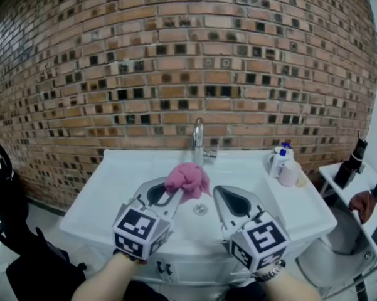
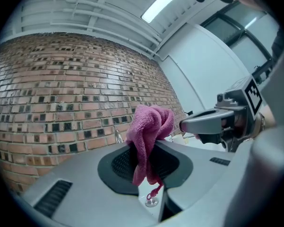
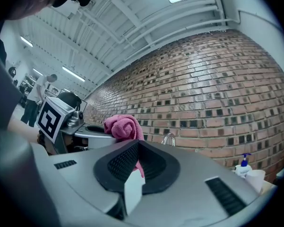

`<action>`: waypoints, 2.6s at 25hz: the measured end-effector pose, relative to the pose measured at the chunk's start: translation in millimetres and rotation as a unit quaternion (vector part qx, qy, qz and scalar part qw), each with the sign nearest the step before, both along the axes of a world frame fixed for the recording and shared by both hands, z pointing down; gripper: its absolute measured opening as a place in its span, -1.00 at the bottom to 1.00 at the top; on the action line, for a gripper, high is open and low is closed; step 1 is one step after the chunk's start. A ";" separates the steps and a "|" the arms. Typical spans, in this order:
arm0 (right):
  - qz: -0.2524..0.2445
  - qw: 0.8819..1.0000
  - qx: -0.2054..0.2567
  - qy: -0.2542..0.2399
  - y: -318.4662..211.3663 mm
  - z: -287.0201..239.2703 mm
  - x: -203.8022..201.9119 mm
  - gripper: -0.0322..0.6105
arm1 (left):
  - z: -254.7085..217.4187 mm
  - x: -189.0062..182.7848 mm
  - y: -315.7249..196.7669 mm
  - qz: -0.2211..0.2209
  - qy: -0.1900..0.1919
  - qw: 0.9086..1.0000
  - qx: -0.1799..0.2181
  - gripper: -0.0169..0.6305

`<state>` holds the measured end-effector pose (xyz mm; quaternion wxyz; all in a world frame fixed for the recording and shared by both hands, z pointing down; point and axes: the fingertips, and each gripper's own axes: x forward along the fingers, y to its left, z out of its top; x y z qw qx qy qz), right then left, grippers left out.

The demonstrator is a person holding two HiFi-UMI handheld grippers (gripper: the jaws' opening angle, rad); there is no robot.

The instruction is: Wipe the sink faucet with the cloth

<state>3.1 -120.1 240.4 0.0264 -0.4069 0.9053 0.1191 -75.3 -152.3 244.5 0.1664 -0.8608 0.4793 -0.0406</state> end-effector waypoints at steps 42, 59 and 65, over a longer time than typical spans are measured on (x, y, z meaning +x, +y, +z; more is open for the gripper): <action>0.011 0.999 -0.011 -0.042 -208.5 -35.5 -3.2 -0.86 | -61.2 0.9 -230.8 -0.020 -0.067 0.998 0.004 -0.73; 0.018 0.999 -0.020 -0.042 -212.8 -27.9 7.3 -0.86 | -81.1 6.6 -278.1 -0.023 -0.117 0.993 0.015 -0.74; 0.019 0.999 -0.023 -0.043 -212.1 -27.7 8.1 -0.86 | -79.6 6.8 -296.1 -0.016 -0.124 0.992 0.013 -0.74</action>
